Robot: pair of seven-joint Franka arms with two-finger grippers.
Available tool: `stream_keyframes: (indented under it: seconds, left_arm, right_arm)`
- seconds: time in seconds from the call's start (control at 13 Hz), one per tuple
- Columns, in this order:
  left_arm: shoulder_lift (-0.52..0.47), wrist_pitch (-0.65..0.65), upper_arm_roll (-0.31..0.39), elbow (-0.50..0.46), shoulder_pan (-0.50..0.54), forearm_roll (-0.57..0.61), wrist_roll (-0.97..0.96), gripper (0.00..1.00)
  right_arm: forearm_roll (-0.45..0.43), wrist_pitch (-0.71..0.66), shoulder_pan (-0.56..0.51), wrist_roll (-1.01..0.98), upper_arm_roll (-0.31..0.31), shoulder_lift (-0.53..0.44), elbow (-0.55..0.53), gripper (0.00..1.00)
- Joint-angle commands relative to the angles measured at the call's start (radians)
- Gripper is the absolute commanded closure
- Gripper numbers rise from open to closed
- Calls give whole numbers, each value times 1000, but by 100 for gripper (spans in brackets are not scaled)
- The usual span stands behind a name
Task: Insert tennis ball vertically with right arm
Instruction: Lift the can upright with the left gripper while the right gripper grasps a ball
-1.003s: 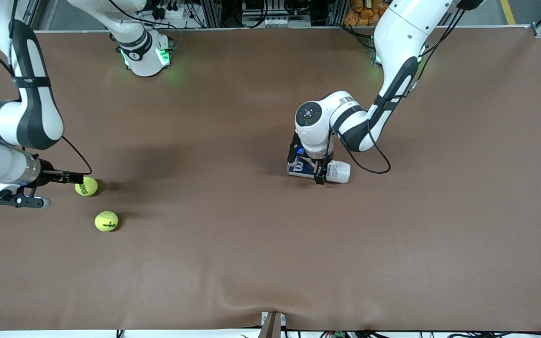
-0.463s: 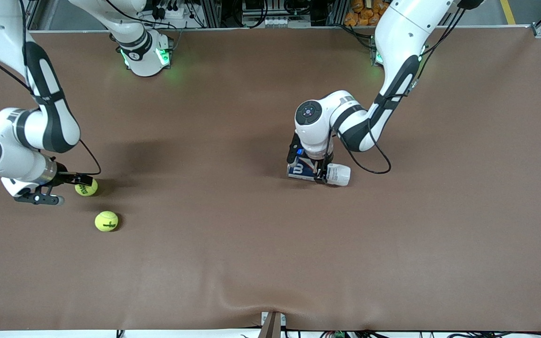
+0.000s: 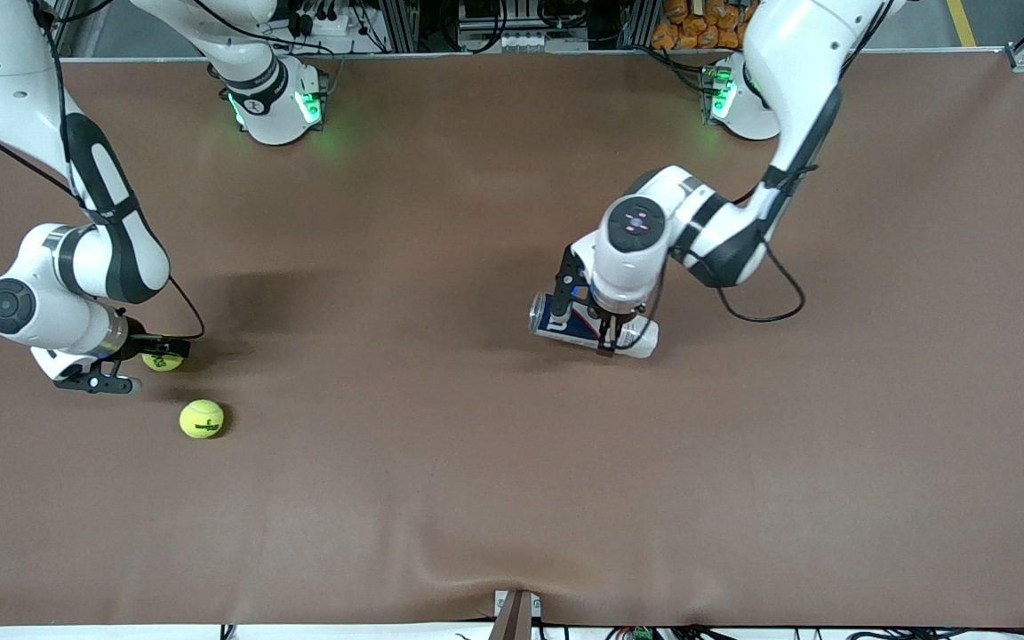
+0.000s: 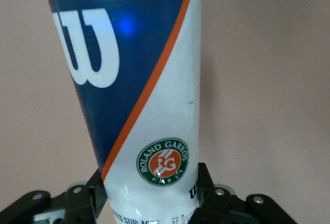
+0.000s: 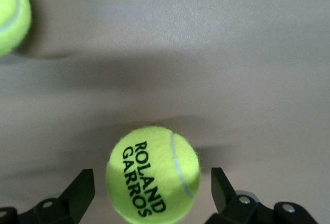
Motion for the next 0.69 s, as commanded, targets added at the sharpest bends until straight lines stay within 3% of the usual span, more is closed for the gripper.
stream_keyframes:
  seconds: [0.0, 0.15, 0.46, 0.62]
  left_arm:
    - [7, -3, -27, 54, 35, -178, 140, 31]
    - [12, 14, -26, 71, 49, -385, 291, 30]
    - [56, 25, -26, 96, 92, -776, 649, 30]
    - [85, 48, -26, 96, 89, -942, 794, 31]
  right_arm:
    - [-21, 14, -28, -15, 19, 8, -2, 0]
    - [-19, 14, -31, -15, 20, 12, -2, 0]
    - [-18, 14, -31, -14, 20, 12, 3, 47]
    - [-18, 14, -31, -14, 20, 12, 21, 57]
